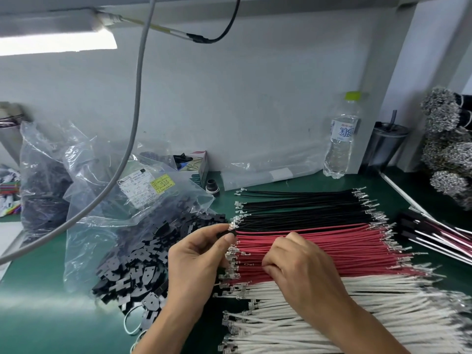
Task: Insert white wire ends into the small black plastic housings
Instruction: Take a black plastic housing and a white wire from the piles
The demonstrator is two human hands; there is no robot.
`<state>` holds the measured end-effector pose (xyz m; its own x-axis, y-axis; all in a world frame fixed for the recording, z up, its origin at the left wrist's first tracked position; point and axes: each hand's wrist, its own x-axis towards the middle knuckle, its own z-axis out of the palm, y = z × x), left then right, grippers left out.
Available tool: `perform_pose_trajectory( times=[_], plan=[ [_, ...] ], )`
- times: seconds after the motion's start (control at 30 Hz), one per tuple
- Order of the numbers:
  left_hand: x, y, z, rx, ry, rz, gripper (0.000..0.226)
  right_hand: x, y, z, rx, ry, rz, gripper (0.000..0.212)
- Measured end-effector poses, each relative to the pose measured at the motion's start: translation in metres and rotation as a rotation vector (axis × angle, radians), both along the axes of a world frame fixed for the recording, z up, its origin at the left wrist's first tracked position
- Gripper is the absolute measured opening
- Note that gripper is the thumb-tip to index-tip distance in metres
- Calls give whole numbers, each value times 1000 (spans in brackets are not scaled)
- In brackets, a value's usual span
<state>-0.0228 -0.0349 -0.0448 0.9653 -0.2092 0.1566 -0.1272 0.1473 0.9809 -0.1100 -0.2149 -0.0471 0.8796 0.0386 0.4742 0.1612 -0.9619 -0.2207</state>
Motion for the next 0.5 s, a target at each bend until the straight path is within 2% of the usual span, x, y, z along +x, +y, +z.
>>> perform_pose_trajectory(
  times=[0.13, 0.3, 0.5],
  plan=[
    [1, 0, 2, -42, 29, 14, 24, 1, -9, 6, 65, -67, 0, 10],
    [2, 3, 3, -62, 68, -18, 26, -1, -16, 9, 135, -153, 11, 31],
    [2, 3, 1, -70, 86, -48, 30, -1, -15, 7, 216, -145, -54, 16]
  ],
)
